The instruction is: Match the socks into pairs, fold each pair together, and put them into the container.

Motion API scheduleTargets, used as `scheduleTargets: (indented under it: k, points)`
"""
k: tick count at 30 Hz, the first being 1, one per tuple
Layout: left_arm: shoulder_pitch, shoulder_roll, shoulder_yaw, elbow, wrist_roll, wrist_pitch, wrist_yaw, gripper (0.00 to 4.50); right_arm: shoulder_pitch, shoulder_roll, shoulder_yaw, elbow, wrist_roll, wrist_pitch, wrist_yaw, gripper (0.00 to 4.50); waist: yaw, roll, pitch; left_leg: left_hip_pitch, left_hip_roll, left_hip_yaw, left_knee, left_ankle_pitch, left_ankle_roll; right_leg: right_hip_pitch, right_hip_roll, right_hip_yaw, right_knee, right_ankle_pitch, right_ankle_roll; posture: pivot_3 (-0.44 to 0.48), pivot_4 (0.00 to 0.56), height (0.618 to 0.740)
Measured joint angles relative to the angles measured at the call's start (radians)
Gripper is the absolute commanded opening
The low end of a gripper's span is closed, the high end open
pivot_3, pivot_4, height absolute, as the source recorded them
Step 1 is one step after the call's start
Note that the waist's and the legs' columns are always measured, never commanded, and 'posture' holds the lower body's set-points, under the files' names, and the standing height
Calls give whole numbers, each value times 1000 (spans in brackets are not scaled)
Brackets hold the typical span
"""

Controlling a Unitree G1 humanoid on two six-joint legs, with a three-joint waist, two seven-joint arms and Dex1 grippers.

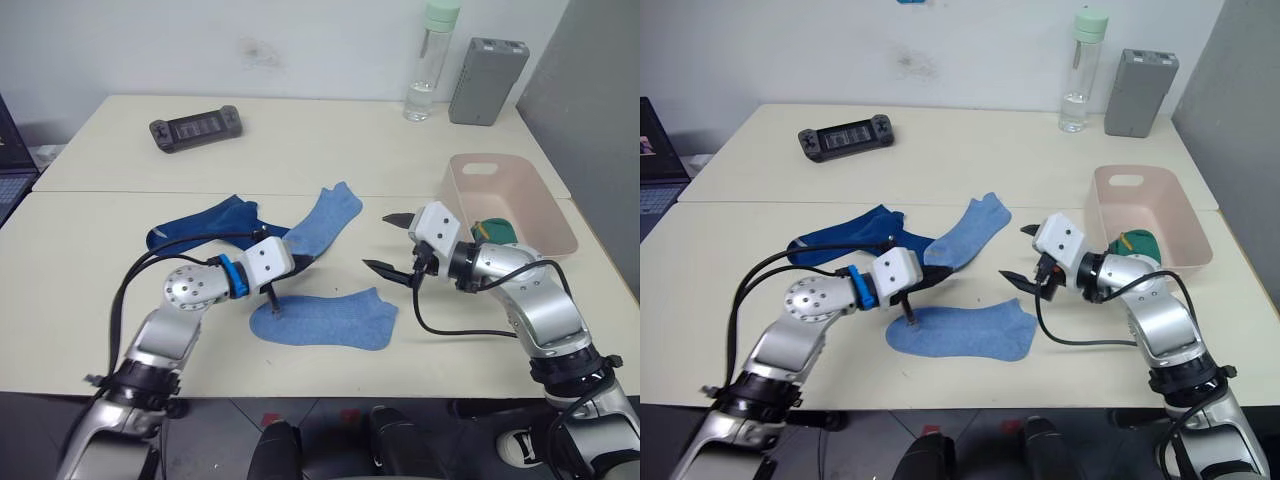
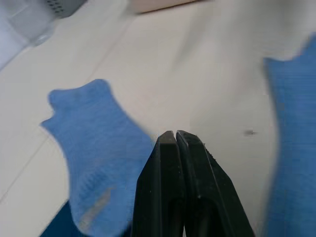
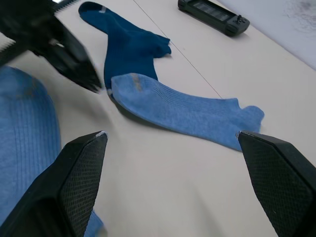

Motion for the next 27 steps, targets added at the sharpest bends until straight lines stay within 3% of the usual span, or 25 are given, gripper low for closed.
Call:
scheduleTargets:
  k: [3,6,15,22,25,27]
  points:
    - [7,31,31,-7,-1,8,-3,37,-12,-1,-3,31,0,-18,14,4500,4,0,0,0,0,0,0,0,0,0,0,0,0,-2,3,0,150,740]
    - [4,26,36,-1,-3,13,0,586,-24,4,-1,40,0,-28,21,4500,9,0,0,-1,-1,1,1,0,0,0,0,0,-1,-1,3,0,150,740]
    - [-54,-53,-5,95,95,11,113,3535,-21,5,37,-6,-3,-36,49,4500,8,0,0,-1,0,0,1,0,0,0,0,0,0,0,1,0,150,740]
    - [-129,-103,-45,207,171,5,157,3535,-6,3,44,-22,-8,-33,41,4500,8,0,0,-1,-1,0,1,0,0,0,0,0,0,1,0,0,150,740]
    - [-148,-129,-62,245,190,-7,177,2955,10,2,44,-23,-15,-33,38,4500,9,0,0,-1,-1,0,1,0,0,0,0,0,0,1,0,0,150,740]
    - [-160,-149,-65,271,201,-9,193,2327,18,1,45,-25,-22,-33,38,4500,9,0,0,-1,-1,0,1,0,0,0,0,0,0,1,0,0,150,740]
